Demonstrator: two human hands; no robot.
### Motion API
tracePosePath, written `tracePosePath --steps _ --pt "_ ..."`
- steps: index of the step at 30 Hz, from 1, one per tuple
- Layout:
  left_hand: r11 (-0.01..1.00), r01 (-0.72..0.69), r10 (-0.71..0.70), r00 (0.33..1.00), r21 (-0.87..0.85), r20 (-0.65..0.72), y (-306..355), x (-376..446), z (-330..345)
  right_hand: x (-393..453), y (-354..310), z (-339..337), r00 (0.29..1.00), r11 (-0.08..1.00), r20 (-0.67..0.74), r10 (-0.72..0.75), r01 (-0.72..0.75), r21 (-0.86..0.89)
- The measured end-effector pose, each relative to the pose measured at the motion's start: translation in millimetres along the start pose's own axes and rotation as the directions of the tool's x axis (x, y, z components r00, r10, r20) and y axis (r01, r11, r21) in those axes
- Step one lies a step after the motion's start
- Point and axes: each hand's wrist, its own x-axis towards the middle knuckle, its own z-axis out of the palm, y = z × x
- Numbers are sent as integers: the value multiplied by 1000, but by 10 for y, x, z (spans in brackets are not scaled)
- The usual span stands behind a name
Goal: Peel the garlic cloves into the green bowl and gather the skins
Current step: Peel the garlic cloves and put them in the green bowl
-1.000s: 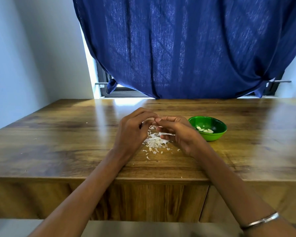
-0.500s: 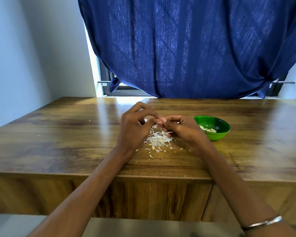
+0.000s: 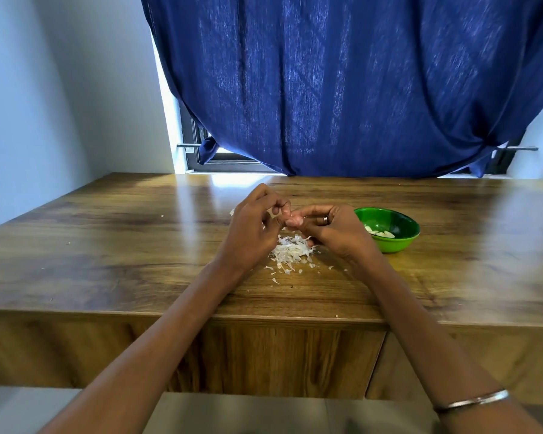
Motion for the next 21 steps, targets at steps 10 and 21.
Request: tracePosePath --steps 10,21 --pt "995 -71 71 997 64 -7 113 -45 17 16 15 35 1000 996 -8 -26 25 -82" --pt "986 -134 142 986 100 -83 124 -40 29 28 9 58 1000 952 17 25 -29 304"
